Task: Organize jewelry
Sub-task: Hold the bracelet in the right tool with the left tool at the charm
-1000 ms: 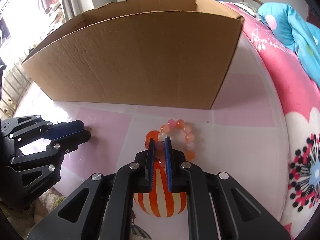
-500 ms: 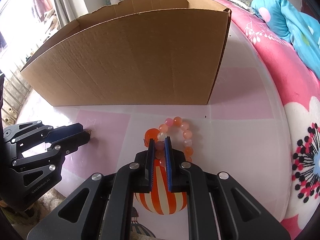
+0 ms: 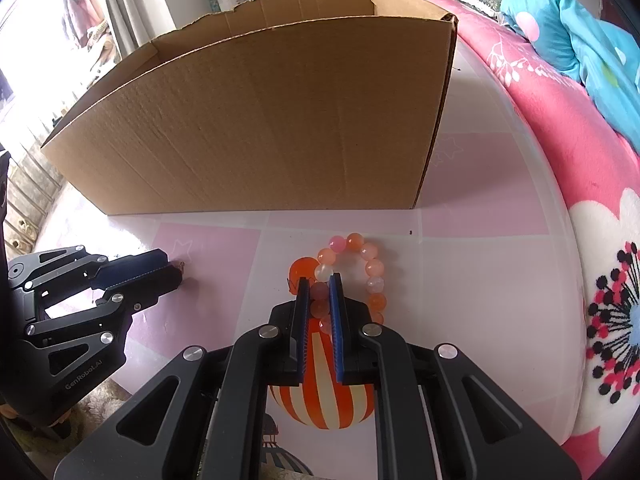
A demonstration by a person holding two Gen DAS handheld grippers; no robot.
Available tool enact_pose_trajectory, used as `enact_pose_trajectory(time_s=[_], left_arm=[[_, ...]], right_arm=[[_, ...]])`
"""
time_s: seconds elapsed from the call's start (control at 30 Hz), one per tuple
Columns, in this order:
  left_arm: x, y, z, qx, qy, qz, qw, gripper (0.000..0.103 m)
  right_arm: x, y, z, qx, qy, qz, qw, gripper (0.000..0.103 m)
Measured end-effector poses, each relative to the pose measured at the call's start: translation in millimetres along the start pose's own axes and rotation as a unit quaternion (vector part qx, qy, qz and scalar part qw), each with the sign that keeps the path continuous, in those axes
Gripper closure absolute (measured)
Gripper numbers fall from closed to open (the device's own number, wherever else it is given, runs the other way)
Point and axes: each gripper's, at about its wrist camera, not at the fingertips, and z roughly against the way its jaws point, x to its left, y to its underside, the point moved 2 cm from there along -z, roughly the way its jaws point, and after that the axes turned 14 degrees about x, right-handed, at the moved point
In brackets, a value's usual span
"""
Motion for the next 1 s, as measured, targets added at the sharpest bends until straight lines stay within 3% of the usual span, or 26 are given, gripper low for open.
enact_pose_trajectory(time_s=[1.0], left_arm=[[3.8, 0.2, 0.0, 0.001, 0.012, 0.01, 0.9999, 0.088]], right_arm=[[0.0, -1.5, 1.3, 0.001, 0.001, 0.001, 1.0, 0.093]])
